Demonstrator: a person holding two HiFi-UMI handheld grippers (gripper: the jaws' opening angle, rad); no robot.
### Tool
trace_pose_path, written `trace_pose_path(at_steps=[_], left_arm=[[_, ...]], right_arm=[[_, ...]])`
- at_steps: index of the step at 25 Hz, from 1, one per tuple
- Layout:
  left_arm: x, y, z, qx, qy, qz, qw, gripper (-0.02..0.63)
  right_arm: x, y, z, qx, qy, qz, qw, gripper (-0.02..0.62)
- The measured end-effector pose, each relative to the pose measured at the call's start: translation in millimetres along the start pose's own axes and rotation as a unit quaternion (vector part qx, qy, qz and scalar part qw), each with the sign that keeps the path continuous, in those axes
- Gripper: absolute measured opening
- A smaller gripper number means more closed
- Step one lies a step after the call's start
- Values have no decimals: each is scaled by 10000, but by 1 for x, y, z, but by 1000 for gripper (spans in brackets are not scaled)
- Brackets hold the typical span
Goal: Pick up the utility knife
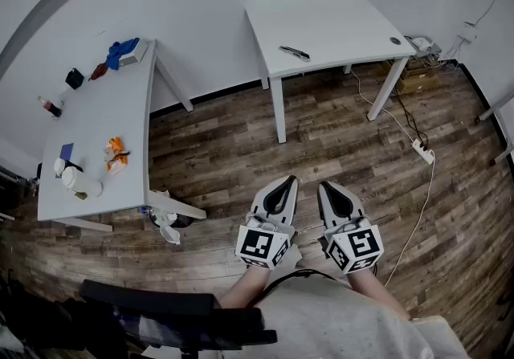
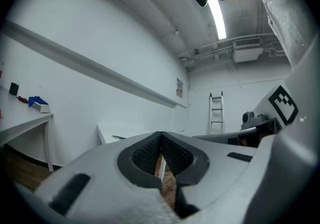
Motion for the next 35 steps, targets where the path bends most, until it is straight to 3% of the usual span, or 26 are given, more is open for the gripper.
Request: trace_pose_path(at_steps=[15, 26, 35], left_arm=[[5, -76, 104, 154, 268, -6, 9995, 8], [7, -96, 131, 273, 393, -85, 9988, 8], [8, -123, 146, 47, 378, -71, 9992, 8]], right_arm=[[-16, -116, -22, 303, 28, 122, 9995, 9], [-18, -153, -22, 350, 69, 266, 9990, 9], [-26, -178, -48, 291, 3, 242, 9993, 9]])
Point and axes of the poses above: the fingertips, and each gripper's own axes: y backward along the fingers, z to its left, x out of its underside, the point moved 9 cm from there along y, backward along the fingers, and after that the axes turned 3 degrees about -y, right-handed, at the moved point
